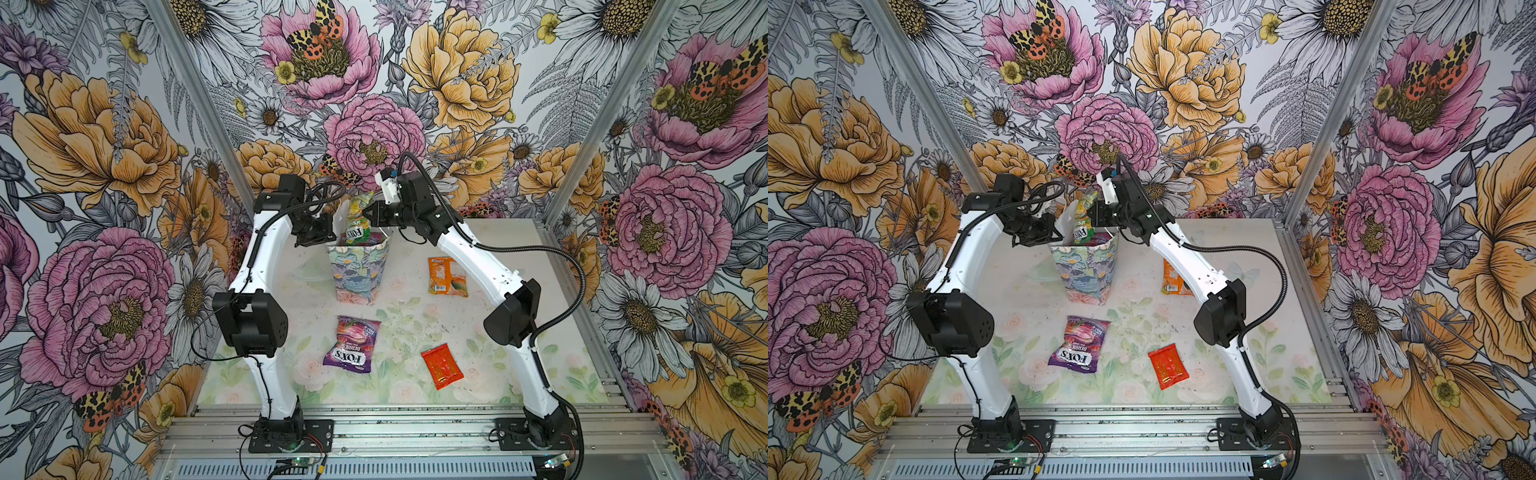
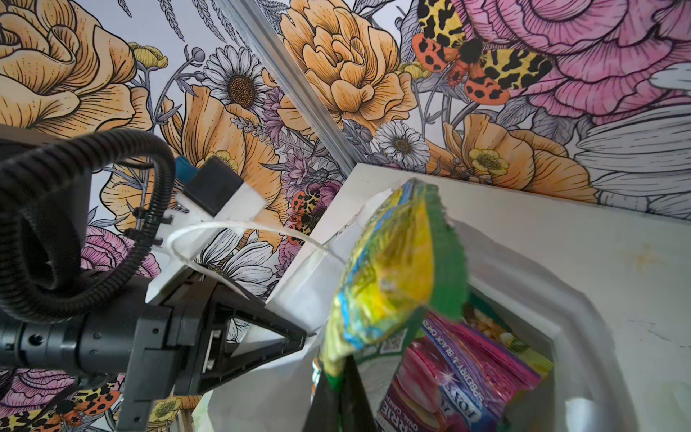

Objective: Place the snacks into the paper bag
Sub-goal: Place the snack in the paper bag.

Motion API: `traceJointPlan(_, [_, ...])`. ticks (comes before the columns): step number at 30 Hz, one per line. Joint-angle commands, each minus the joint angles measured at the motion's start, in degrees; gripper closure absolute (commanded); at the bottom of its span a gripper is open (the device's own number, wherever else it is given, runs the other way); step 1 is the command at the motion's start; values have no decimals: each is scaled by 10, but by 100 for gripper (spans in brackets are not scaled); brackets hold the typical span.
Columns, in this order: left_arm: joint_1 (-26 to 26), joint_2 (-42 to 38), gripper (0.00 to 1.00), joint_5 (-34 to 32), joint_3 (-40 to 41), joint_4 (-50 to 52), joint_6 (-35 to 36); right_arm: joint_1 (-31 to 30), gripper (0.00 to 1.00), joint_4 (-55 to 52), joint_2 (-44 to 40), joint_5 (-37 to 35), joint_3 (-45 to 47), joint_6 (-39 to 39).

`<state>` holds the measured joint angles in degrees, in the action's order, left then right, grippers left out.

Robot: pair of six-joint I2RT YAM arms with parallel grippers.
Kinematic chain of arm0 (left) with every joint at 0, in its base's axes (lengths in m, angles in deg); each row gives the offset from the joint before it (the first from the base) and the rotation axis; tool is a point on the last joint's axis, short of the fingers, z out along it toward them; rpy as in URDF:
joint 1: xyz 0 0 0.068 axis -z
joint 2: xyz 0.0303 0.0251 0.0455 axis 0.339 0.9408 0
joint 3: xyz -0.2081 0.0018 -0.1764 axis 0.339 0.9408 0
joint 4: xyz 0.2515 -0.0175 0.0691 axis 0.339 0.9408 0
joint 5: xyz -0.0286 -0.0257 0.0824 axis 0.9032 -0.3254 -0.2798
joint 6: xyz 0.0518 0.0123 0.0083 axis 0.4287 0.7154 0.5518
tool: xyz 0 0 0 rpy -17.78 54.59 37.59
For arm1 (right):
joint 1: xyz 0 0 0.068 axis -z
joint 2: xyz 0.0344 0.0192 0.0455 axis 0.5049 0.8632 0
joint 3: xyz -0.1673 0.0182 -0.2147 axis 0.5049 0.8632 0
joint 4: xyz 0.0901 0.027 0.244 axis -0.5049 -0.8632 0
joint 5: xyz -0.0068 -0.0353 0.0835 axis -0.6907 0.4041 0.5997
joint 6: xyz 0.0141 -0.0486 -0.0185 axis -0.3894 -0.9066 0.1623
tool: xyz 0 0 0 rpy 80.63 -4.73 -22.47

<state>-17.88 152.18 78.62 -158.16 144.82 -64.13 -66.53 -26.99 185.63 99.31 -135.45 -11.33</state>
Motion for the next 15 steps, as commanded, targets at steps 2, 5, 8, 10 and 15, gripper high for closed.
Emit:
traceJointPlan(2, [-7,-31,100,25,2,-15,-1,-4,100,27,-3,17,-20,10])
traceJointPlan(5, [-8,-30,100,24,2,-14,-1,-2,100,26,-16,8,-8,8])
traceJointPlan(8, [-9,-31,100,24,2,-14,-1,-3,100,26,-30,5,6,3])
traceJointPlan(10, [-9,-31,100,25,2,-14,-1,-5,100,26,-35,18,8,2])
traceJointPlan(15, [-9,-33,100,24,2,-15,0,-15,100,27,-51,38,20,-3])
